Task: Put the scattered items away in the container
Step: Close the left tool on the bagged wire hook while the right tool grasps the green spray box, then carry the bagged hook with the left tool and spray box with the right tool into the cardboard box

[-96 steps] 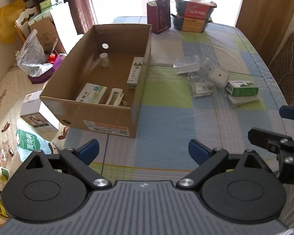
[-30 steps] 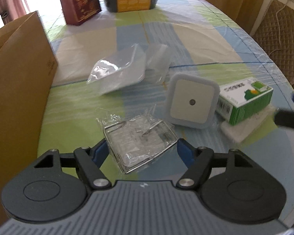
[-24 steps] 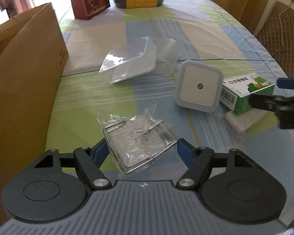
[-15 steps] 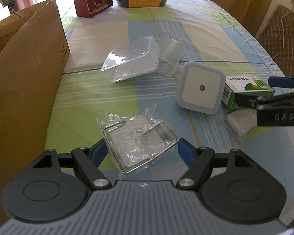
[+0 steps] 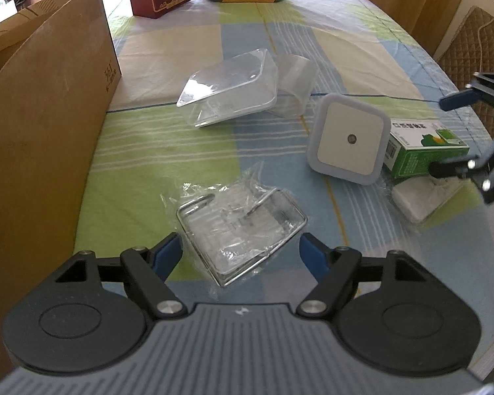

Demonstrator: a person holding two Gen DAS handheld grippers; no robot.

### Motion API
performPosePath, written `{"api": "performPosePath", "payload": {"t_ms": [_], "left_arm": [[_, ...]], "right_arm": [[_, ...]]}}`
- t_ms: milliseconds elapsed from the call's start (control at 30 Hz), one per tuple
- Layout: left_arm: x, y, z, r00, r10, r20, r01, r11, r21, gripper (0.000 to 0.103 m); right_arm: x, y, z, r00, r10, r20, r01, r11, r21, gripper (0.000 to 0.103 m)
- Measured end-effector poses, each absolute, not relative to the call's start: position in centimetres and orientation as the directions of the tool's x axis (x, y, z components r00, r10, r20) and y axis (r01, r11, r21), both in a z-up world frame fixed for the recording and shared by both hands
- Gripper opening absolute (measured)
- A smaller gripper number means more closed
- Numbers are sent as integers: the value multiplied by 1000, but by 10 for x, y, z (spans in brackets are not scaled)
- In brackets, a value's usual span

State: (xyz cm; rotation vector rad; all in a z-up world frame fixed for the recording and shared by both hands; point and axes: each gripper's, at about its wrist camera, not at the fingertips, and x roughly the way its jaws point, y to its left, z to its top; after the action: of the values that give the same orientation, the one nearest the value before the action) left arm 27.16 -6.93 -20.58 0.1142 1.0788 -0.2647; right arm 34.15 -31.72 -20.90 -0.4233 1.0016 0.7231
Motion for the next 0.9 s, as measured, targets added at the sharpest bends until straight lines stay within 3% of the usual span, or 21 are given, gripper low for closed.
{"api": "performPosePath", "payload": {"t_ms": [67,100,300,433,700,767,833,900], "left_arm": [[272,-69,-206,444,-158,-882,274,961,-34,74],[273,-68,-205,443,-158,-882,276,961,-33,74],[273,-64,-206,441,-157,-884,269,962,-36,74],[273,-64,-209,436,-157,-886,261,964,-42,74],[280,-67,-211,429,-131,-894,213,976,-41,82],[281,-68,-210,440,-127,-889,219,975,-30,75],[281,-68,-209,445,-135,-885,229,973,-33,48],[281,-65,-206,439,-164,-883,244,968,-58,42]], "right_arm": [[349,-318,-211,297,368,-881,-708,704,56,103],[351,-318,-212,277,373,-886,-699,711,80,89],[340,-313,-200,216,358,-908,-622,767,154,69],[325,-304,-192,210,320,-924,-548,821,160,68],[326,-274,-205,303,302,-904,-580,811,76,69],[325,-276,-204,320,300,-898,-550,831,82,65],[319,-280,-199,349,289,-891,-509,857,79,58],[311,-287,-192,371,285,-884,-451,887,97,57]]}}
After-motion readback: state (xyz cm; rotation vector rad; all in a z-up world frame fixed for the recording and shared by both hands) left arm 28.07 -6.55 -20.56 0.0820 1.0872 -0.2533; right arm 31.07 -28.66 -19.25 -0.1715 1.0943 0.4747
